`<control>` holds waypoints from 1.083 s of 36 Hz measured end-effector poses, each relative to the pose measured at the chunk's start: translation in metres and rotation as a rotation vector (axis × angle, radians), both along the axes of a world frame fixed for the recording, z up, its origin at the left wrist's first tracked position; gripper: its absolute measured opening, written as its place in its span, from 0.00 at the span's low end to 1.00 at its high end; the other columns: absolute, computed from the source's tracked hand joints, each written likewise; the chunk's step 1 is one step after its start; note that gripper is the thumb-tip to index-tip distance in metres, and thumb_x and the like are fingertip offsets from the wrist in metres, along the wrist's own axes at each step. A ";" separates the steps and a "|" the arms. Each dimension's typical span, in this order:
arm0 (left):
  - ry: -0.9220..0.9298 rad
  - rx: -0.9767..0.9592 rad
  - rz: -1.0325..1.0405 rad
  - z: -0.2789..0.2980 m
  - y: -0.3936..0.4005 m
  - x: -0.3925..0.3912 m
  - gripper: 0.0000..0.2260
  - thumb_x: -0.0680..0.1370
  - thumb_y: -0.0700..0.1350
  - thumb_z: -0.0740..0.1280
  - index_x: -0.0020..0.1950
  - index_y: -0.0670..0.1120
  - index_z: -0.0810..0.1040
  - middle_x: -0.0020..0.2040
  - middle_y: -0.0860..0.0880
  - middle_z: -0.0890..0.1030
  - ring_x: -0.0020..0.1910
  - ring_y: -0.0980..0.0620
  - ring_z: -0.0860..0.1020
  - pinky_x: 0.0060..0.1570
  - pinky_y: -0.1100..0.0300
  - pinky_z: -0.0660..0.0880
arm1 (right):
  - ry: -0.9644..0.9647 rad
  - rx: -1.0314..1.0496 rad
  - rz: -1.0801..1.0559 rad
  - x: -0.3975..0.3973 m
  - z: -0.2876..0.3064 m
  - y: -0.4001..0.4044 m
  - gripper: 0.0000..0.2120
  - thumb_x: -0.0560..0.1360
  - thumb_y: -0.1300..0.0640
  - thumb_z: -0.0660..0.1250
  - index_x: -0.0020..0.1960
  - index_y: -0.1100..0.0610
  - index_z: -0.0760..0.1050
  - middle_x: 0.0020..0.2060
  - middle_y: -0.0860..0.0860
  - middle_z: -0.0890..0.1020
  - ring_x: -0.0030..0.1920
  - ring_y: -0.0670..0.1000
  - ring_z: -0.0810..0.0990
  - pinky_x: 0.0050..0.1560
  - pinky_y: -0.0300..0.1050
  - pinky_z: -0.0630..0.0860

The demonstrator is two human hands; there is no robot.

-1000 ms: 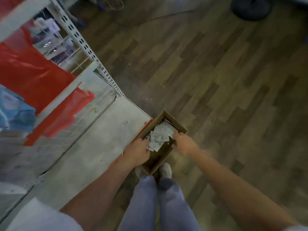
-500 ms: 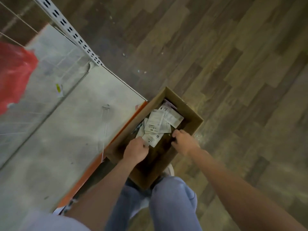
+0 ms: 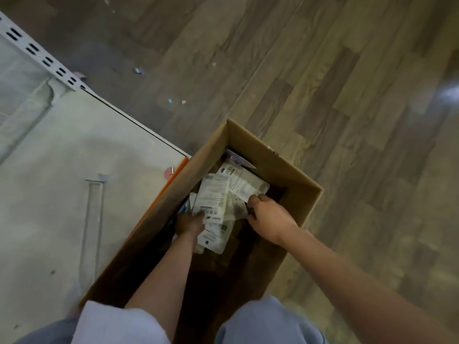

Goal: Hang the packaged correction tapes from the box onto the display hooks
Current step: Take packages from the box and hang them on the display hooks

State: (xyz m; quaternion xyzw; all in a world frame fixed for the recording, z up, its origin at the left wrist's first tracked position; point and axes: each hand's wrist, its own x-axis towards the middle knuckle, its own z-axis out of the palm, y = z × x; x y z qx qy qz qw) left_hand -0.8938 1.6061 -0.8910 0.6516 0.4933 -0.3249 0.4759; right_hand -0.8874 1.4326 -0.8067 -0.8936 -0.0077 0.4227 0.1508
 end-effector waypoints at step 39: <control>-0.254 0.065 -0.095 0.534 0.044 -0.032 0.04 0.74 0.36 0.67 0.41 0.41 0.74 0.45 0.41 0.81 0.35 0.48 0.79 0.31 0.61 0.74 | -0.100 0.239 0.135 -0.056 0.396 0.082 0.48 0.73 0.42 0.70 0.78 0.49 0.39 0.78 0.48 0.44 0.77 0.55 0.43 0.74 0.62 0.50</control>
